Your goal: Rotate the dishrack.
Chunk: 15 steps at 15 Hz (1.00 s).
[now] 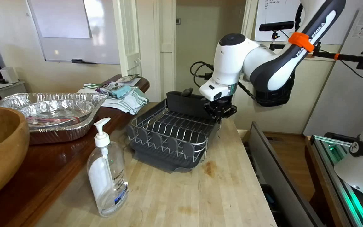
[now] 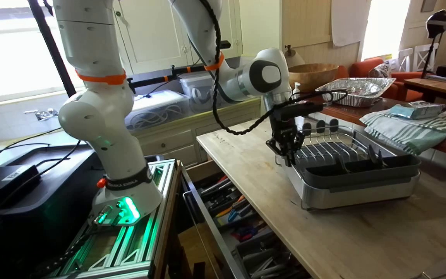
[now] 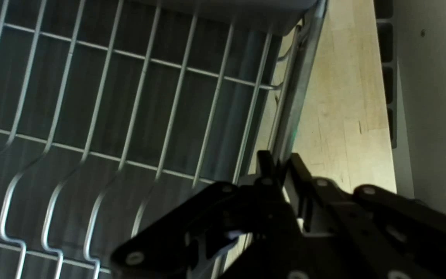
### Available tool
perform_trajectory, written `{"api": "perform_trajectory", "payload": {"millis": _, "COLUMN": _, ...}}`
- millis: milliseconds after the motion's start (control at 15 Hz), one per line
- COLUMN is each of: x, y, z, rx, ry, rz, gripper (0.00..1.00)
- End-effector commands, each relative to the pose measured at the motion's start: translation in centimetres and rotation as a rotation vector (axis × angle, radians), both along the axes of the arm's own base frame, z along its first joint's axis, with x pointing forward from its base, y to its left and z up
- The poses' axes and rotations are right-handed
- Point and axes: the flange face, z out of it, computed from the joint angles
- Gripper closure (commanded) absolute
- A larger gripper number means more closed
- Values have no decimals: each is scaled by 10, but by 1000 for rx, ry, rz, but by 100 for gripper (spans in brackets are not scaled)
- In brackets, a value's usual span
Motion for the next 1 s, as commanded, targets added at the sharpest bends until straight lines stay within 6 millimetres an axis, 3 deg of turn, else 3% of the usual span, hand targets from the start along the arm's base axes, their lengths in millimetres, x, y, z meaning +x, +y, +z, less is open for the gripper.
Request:
{"api": "perform_trajectory", "payload": {"millis": 0, "x": -13, "y": -4, "z": 5, "rx": -21, "ry": 12, "rz": 168, "gripper": 97}}
{"api": "perform_trajectory", "payload": {"millis": 933, "x": -27, "y": -34, "z": 8, "rx": -13, "ry": 44, "rz": 519, "gripper": 97}}
